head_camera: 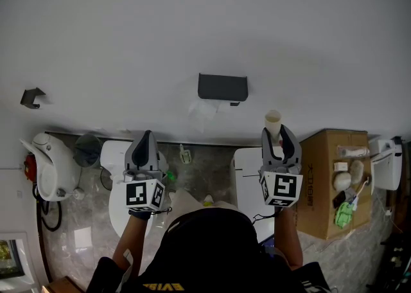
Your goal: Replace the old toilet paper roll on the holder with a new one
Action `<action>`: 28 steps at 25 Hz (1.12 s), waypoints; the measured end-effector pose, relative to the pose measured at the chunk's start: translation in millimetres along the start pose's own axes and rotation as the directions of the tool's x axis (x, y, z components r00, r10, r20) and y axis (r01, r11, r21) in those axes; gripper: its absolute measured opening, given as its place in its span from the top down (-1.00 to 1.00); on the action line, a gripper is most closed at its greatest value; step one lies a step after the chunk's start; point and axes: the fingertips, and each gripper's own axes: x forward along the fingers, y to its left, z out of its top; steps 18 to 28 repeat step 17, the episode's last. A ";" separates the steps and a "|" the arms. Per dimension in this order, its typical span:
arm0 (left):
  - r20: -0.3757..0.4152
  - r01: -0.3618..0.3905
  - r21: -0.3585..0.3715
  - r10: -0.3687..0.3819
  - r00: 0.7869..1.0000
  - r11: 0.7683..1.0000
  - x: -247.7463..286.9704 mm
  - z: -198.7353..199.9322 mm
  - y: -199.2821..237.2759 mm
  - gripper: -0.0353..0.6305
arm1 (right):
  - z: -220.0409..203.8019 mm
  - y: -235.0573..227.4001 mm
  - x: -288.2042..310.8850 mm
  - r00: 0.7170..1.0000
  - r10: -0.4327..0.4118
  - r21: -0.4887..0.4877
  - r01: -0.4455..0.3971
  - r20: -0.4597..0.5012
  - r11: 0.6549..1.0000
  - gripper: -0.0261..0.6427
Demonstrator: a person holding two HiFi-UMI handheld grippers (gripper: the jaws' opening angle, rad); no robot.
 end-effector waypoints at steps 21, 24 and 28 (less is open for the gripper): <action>-0.047 0.013 0.024 -0.012 0.999 1.000 -4.9 -17.7 -5.4 0.86 | 2.5 3.6 14.2 0.997 0.079 -0.070 -0.079 0.001 0.994 0.41; -0.047 0.013 0.024 -0.012 0.999 1.000 -4.9 -17.7 -5.4 0.86 | 2.5 3.6 14.2 0.997 0.079 -0.070 -0.079 0.001 0.994 0.41; -0.047 0.013 0.024 -0.012 0.999 1.000 -4.9 -17.7 -5.4 0.86 | 2.5 3.6 14.2 0.997 0.079 -0.070 -0.079 0.001 0.994 0.41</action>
